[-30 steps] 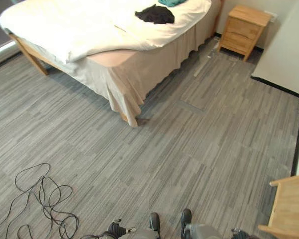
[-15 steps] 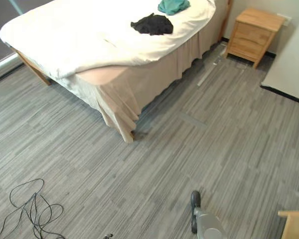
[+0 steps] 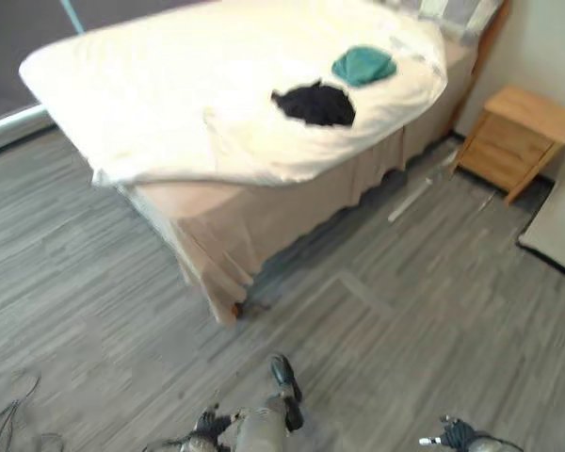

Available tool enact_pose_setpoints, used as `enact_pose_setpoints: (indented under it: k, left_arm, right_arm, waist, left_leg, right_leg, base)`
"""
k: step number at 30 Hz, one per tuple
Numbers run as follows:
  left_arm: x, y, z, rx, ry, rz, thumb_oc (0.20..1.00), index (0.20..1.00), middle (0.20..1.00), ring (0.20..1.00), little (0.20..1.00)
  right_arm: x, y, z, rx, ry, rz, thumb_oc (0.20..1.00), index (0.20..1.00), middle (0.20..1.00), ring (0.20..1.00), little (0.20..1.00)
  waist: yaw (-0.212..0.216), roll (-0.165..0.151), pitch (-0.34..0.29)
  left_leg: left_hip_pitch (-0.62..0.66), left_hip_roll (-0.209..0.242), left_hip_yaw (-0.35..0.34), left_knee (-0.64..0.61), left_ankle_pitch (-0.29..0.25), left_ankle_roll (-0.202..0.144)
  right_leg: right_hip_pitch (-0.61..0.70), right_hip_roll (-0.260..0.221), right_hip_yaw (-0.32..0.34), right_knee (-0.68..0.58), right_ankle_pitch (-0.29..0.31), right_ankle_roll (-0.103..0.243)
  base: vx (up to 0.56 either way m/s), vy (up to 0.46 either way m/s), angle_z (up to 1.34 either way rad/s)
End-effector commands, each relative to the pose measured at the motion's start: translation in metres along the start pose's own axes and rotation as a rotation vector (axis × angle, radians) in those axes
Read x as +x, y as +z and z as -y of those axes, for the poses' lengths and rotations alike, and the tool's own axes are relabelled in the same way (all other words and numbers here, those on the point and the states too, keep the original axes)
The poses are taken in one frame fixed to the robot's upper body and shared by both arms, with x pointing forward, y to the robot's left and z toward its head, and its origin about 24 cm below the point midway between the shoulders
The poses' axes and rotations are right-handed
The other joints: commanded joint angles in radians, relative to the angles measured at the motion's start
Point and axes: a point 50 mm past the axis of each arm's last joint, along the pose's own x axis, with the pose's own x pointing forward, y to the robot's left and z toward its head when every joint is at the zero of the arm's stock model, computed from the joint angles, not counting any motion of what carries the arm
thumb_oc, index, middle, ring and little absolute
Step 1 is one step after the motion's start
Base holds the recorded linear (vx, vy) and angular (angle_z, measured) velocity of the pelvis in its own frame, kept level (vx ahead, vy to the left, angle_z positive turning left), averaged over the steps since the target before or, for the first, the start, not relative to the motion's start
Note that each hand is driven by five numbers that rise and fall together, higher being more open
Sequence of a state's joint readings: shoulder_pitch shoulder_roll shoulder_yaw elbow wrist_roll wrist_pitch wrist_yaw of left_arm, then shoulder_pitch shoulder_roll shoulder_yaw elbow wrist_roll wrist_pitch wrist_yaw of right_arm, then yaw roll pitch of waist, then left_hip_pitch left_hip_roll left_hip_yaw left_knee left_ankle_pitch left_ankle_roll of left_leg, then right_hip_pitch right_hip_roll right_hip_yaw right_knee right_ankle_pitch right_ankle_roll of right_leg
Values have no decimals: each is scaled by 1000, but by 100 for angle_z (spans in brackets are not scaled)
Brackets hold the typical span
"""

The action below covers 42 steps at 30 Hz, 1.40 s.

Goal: Tidy up the quilt and then pick up the clothes from the bed and put them into the laundry hamper.

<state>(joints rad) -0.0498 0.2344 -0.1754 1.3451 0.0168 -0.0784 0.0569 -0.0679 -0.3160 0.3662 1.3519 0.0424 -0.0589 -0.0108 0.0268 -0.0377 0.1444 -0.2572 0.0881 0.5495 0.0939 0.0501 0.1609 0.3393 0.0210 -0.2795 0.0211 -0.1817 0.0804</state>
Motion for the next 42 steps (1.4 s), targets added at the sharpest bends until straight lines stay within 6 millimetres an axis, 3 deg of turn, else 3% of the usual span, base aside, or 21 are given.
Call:
enact_pose_setpoints:
  k: [1, 3, 4, 8, 10, 13, 19, 21, 23, 24, 29, 31, 32, 33, 34, 35, 36, 38, 40, 41, 42]
  left_arm:
    - [2, 10, -11, 37, 22, 14, 1000, 1000, 1000, 1000, 1000]
    - [1, 5, -20, 36, 46, -13, 1000, 1000, 1000, 1000, 1000]
    - [1, 0, -26, 23, 63, -30, 1000, 1000, 1000, 1000, 1000]
    - [1, 3, -25, 24, 62, -18, 1000, 1000, 1000, 1000, 1000]
    - [2, 8, -26, 29, 73, -2, 1000, 1000, 1000, 1000, 1000]
    - [2, 11, -29, 42, 83, 7, 1000, 1000, 1000, 1000, 1000]
    - [1, 0, -22, -18, 79, -10, 1000, 1000, 1000, 1000, 1000]
    - [2, 12, -16, -80, 74, 35, 1000, 1000, 1000, 1000, 1000]
    - [3, 39, -16, -164, 90, 137, 1000, 1000, 1000, 1000, 1000]
    - [2, 56, -20, -220, 113, 211, 1000, 1000, 1000, 1000, 1000]
    - [-4, 94, -42, -255, 189, 383, 1000, 1000, 1000, 1000, 1000]
    - [-32, 151, -72, -92, 278, 685, 1000, 1000, 1000, 1000, 1000]
    - [-32, 150, -72, -92, 278, 684, 1000, 1000, 1000, 1000, 1000]
    - [-90, 256, -115, 151, 427, 993, 1000, 1000, 1000, 1000, 1000]
    - [-90, 256, -115, 151, 427, 993, 1000, 1000, 1000, 1000, 1000]
    - [-94, 222, -150, 156, 493, 1002, 1000, 1000, 1000, 1000, 1000]
    - [-137, 215, -197, 197, 645, 1100, 1000, 1000, 1000, 1000, 1000]
    - [-154, 201, -218, 71, 686, 1172, 1000, 1000, 1000, 1000, 1000]
    - [-179, 223, -217, 77, 701, 1280, 1000, 1000, 1000, 1000, 1000]
    - [-194, 246, -188, 227, 695, 1386, 1000, 1000, 1000, 1000, 1000]
    - [-194, 246, -187, 227, 697, 1385, 1000, 1000, 1000, 1000, 1000]
  right_arm:
    - [1, 9, -9, 6, 30, 27, 1000, 1000, 1000, 1000, 1000]
    - [1, 14, -12, 26, 40, 46, 1000, 1000, 1000, 1000, 1000]
    - [1, 21, -13, 37, 36, 76, 1000, 1000, 1000, 1000, 1000]
    - [2, 25, -15, 50, 33, 87, 1000, 1000, 1000, 1000, 1000]
    - [1, 17, -18, 63, 40, 53, 1000, 1000, 1000, 1000, 1000]
    - [0, 6, -29, 62, 74, 2, 1000, 1000, 1000, 1000, 1000]
    - [-1, -8, -32, 25, 91, -56, 1000, 1000, 1000, 1000, 1000]
    - [-1, -6, -24, 20, 63, -39, 1000, 1000, 1000, 1000, 1000]
    - [0, -2, -12, 20, 17, -19, 1000, 1000, 1000, 1000, 1000]
    - [0, -3, -9, 16, -3, -12, 1000, 1000, 1000, 1000, 1000]
    - [-1, -6, -3, -9, -21, -8, 1000, 1000, 1000, 1000, 1000]
    - [-2, -5, -1, -54, -35, 27, 1000, 1000, 1000, 1000, 1000]
    - [-2, -5, -1, -54, -34, 26, 1000, 1000, 1000, 1000, 1000]
    - [-4, -12, 5, -107, -11, 22, 1000, 1000, 1000, 1000, 1000]
    - [-4, -12, 5, -107, -11, 22, 1000, 1000, 1000, 1000, 1000]
    - [-5, -10, 15, -78, -37, 59, 1000, 1000, 1000, 1000, 1000]
    - [-10, -23, 20, -56, -37, 62, 1000, 1000, 1000, 1000, 1000]
    - [-12, -37, 20, -86, -35, 27, 1000, 1000, 1000, 1000, 1000]
    - [-12, -36, 16, -88, -8, 25, 1000, 1000, 1000, 1000, 1000]
    - [-10, -35, 13, -89, -10, 4, 1000, 1000, 1000, 1000, 1000]
    - [-10, -35, 14, -89, -11, 4, 1000, 1000, 1000, 1000, 1000]
  waist:
    - [1, -38, 38]
    - [-24, -14, 53]
    - [-35, -5, 57]
    - [-50, 6, 46]
    - [-62, -6, 36]
    - [-66, -16, 33]
    - [-69, -19, 21]
    - [-72, -8, 22]
    - [-72, -15, 41]
    - [-67, -14, 55]
    - [-71, 4, 41]
    - [-88, 22, 31]
    - [-88, 22, 30]
    - [-132, 30, 10]
    - [-132, 30, 11]
    - [-117, 40, 24]
    - [-114, 62, 23]
    - [-117, 79, 24]
    - [-127, 84, 25]
    - [-139, 88, 33]
    - [-137, 88, 32]
  left_leg:
    - [185, -69, -56, -118, -59, -96]
    - [257, -58, -80, -151, -67, -83]
    - [300, -45, -111, -173, -73, -92]
    - [316, -24, -177, -181, -91, -125]
    - [330, -6, -243, -181, -104, -157]
    - [360, 19, -296, -181, -127, -187]
    - [414, 93, -346, -131, -138, -247]
    - [353, 130, -356, -15, -91, -266]
    - [256, 184, -297, 140, -8, -269]
    - [233, 189, -204, 129, -23, -253]
    - [219, 85, -208, -13, -60, -239]
    - [257, 82, -190, -99, -39, -243]
    - [258, 82, -190, -101, -38, -243]
    - [292, 106, -118, -147, -6, -259]
    - [292, 106, -118, -147, -6, -259]
    - [288, 103, -129, -157, 9, -264]
    - [274, 105, -132, -177, 17, -273]
    - [272, 107, -135, -179, -2, -287]
    - [264, 108, -128, -180, -3, -289]
    - [246, 108, -120, -179, -7, -287]
    - [244, 108, -119, -179, -8, -287]
  right_leg:
    - [-247, -93, 18, 355, 190, 159]
    - [-384, -149, 14, 593, 246, 172]
    - [-430, -199, -2, 562, 192, 145]
    - [-443, -204, 41, 302, 115, 74]
    - [-446, -251, 193, -1, 201, 74]
    - [-491, -287, 265, -73, 269, 97]
    - [-436, -253, 198, -77, 262, 96]
    - [-385, -229, 155, -103, 241, 68]
    - [-340, -225, 91, -108, 208, 32]
    - [-305, -208, 51, -108, 167, 13]
    - [-301, -193, 48, -108, 156, 17]
    - [-308, -176, 54, -108, 154, 25]
    - [-307, -176, 54, -108, 153, 25]
    - [-312, -170, 54, -108, 159, 33]
    - [-312, -170, 54, -108, 159, 33]
    - [-326, -169, 55, -108, 171, 35]
    - [-353, -175, 47, -108, 182, 41]
    - [-371, -181, 54, -108, 173, 54]
    - [-391, -183, 62, -107, 178, 57]
    - [-430, -188, 73, -105, 186, 60]
    - [-433, -189, 74, -105, 187, 60]
  base:
    - [268, 49, 41]
    - [344, 17, 87]
    - [448, -83, 107]
    - [298, -181, 98]
    - [537, -463, 114]
    - [368, -332, 113]
    - [379, -420, 80]
    - [198, -361, 43]
    - [61, -332, 69]
    - [54, -286, 99]
    - [96, -86, 32]
    - [102, 3, -13]
    - [172, -6, -20]
    - [120, 2, 6]
    - [80, 16, 23]
    - [-91, 37, 6]
    - [-22, 47, -64]
    - [6, 57, -89]
    - [-57, 43, -1]
    - [-55, 23, 16]
    - [-117, 55, 21]
